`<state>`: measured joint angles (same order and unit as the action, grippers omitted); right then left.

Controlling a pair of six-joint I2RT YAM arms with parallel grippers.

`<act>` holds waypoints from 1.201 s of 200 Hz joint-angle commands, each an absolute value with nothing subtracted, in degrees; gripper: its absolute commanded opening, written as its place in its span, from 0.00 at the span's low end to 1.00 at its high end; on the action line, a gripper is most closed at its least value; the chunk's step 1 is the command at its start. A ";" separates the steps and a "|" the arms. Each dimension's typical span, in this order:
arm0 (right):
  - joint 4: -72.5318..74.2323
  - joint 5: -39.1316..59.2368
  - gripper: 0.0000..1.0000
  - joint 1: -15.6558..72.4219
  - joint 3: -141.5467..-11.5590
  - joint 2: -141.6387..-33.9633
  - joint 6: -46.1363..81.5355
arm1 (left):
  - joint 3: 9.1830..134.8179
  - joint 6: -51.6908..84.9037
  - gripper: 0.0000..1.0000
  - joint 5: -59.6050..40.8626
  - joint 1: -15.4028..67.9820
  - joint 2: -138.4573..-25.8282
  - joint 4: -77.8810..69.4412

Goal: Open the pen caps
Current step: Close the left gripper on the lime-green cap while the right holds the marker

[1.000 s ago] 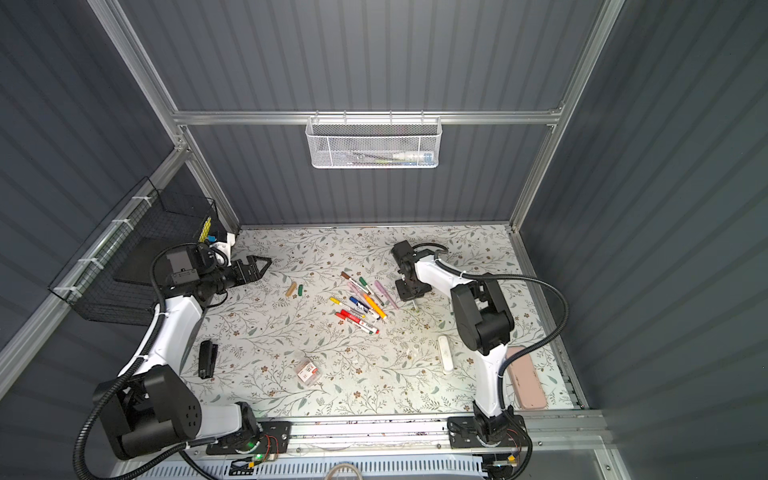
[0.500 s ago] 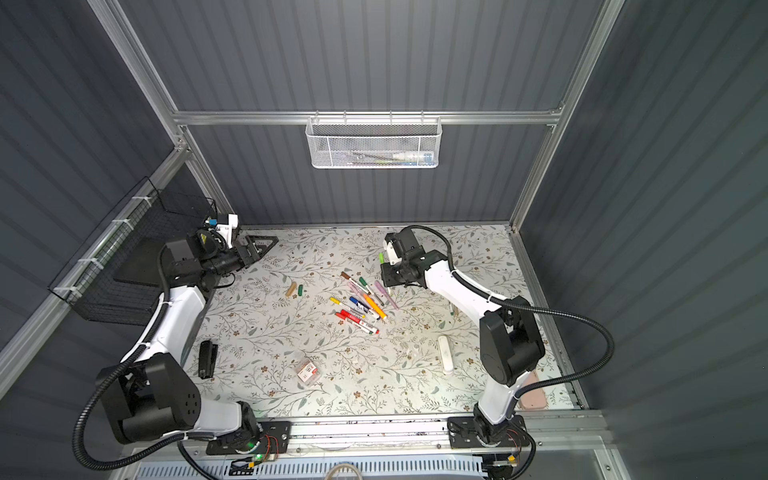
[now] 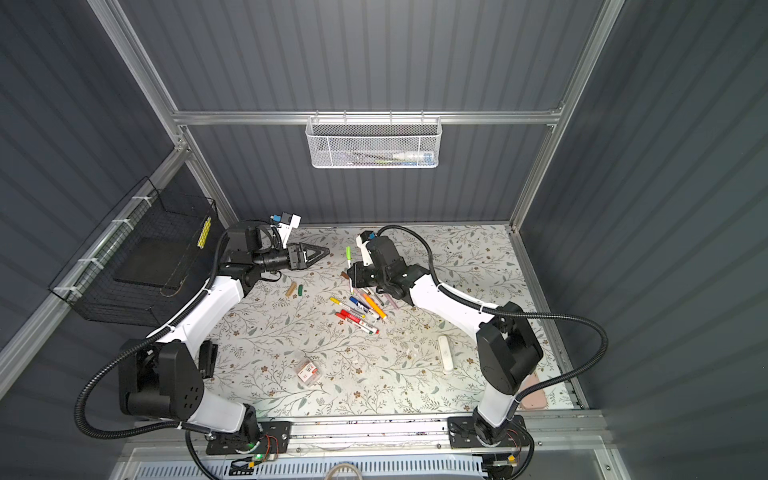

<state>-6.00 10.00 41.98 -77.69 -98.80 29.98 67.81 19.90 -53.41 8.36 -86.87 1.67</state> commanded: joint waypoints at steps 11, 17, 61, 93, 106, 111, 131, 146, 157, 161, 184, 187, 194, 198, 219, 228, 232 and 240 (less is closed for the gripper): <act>-7.55 5.29 0.00 44.69 -82.25 -100.51 30.24 | 69.54 18.57 0.79 -44.88 10.19 -89.55 5.84; -7.44 5.08 0.00 45.07 -82.51 -100.65 29.91 | 70.07 17.93 0.79 -44.17 10.55 -89.97 6.77; -10.78 2.09 0.00 47.23 -86.85 -103.46 29.01 | 70.46 18.58 0.78 -43.86 12.96 -90.97 6.55; -12.64 0.49 0.00 48.43 -89.60 -105.26 27.61 | 69.88 21.36 0.66 -44.71 13.10 -91.58 3.62; -13.19 0.87 0.00 48.56 -90.26 -105.64 27.50 | 70.52 21.28 0.61 -45.02 13.10 -91.51 4.10; -13.18 0.67 0.00 48.65 -90.15 -105.69 27.34 | 70.55 21.27 0.59 -45.04 13.10 -91.35 4.04; -13.55 -0.38 0.00 48.69 -90.11 -106.14 27.37 | 70.22 21.08 0.53 -45.09 13.10 -90.79 3.55; -14.18 -0.33 0.00 48.69 -90.45 -106.30 27.67 | 70.50 20.00 0.45 -44.44 13.10 -90.40 4.96; -14.05 0.32 0.00 48.69 -90.50 -106.51 27.40 | 70.36 19.86 0.38 -44.28 13.10 -90.20 5.03; -14.06 0.42 0.00 48.69 -90.48 -106.60 27.34 | 70.21 19.86 0.37 -44.27 13.08 -90.13 4.82; -14.66 0.36 0.00 48.69 -91.32 -107.22 27.13 | 70.07 19.89 0.31 -44.22 13.10 -90.35 4.55; -14.80 0.40 0.00 48.69 -91.44 -107.24 27.16 | 70.28 19.79 0.31 -44.08 13.10 -90.40 4.83; -14.75 0.95 0.00 48.76 -91.51 -107.23 27.23 | 70.65 19.53 0.30 -43.99 13.09 -90.51 5.34; -14.52 1.16 0.00 48.78 -91.45 -107.23 27.16 | 70.73 19.47 0.31 -43.99 13.10 -90.53 5.36; -14.17 1.41 0.00 49.04 -91.27 -107.60 26.46 | 70.32 20.23 0.34 -44.19 13.10 -90.92 4.00; -14.48 1.20 0.00 49.04 -91.41 -107.77 26.60 | 70.60 20.24 0.32 -44.10 13.12 -91.21 4.26; -14.50 1.17 0.00 49.08 -91.47 -107.77 26.71 | 70.73 20.18 0.29 -44.00 13.05 -91.31 4.58; -14.57 1.35 0.00 49.14 -91.40 -107.70 26.89 | 71.05 20.09 0.24 -43.98 13.10 -91.32 5.04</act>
